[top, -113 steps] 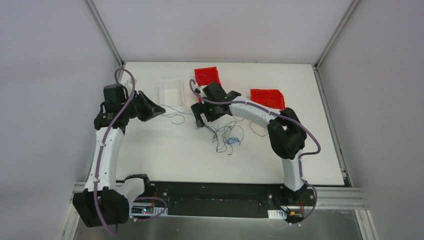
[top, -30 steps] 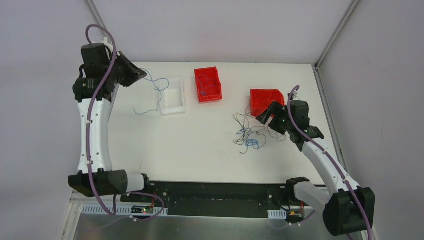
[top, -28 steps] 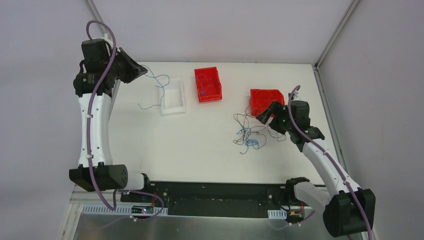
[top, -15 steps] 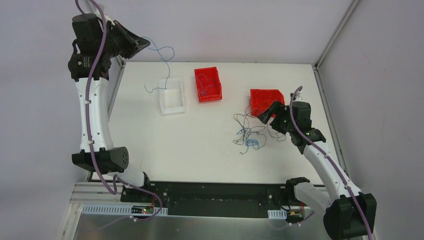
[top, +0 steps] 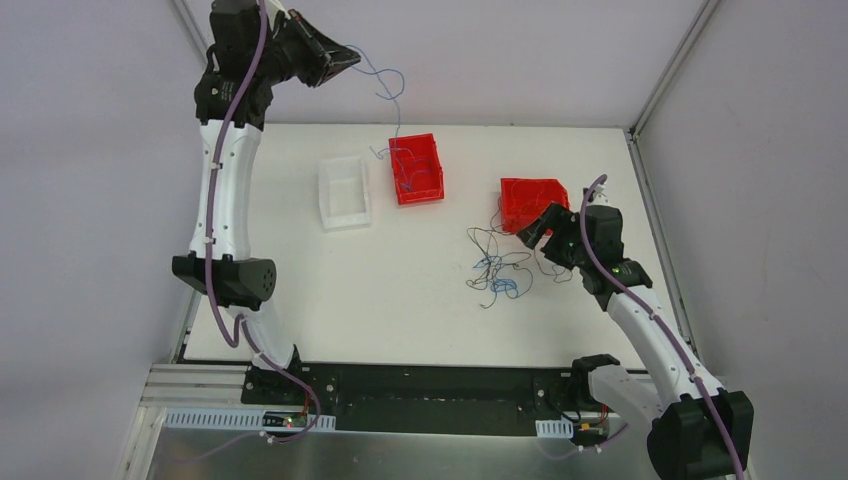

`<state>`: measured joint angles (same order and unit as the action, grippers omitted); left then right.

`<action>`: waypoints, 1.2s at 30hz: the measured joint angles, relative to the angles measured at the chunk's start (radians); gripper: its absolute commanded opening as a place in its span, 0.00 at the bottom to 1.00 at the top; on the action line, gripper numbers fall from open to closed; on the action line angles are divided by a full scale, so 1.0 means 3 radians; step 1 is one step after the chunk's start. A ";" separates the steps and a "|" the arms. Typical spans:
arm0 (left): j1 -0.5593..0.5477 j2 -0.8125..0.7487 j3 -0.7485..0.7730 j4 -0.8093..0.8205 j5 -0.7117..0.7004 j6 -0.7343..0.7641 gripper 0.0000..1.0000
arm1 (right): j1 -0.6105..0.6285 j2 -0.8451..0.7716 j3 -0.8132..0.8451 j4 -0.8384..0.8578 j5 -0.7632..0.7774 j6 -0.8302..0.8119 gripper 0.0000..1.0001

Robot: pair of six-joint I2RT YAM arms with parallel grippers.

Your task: Untangle the cables

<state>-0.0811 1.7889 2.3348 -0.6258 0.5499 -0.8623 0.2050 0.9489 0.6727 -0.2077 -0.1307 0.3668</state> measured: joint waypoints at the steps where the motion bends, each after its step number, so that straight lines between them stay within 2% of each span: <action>1: -0.0042 0.0075 0.0088 0.0031 0.0017 -0.0045 0.00 | 0.0000 0.0000 0.0000 0.0006 0.0001 0.0000 0.81; 7: -0.0215 0.0443 0.0383 0.0282 0.0094 -0.0308 0.00 | 0.0000 0.0000 0.0000 0.0008 0.0011 0.0000 0.81; 22: -0.0257 0.1151 0.0491 0.1033 0.0184 -0.1048 0.00 | 0.0000 0.0000 0.0000 0.0009 0.0006 0.0000 0.81; 27: -0.0266 0.1324 0.0490 0.1097 0.0240 -0.1170 0.00 | 0.0000 -0.0001 0.0000 0.0009 -0.0005 0.0000 0.81; 36: -0.0320 0.1277 -0.0221 0.1225 0.0261 -0.1110 0.00 | 0.0000 -0.0089 -0.0001 0.0010 -0.0024 0.0000 0.81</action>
<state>-0.1772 2.1719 2.2684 -0.2584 0.6281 -1.1954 0.2050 0.9222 0.6724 -0.2047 -0.1379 0.3668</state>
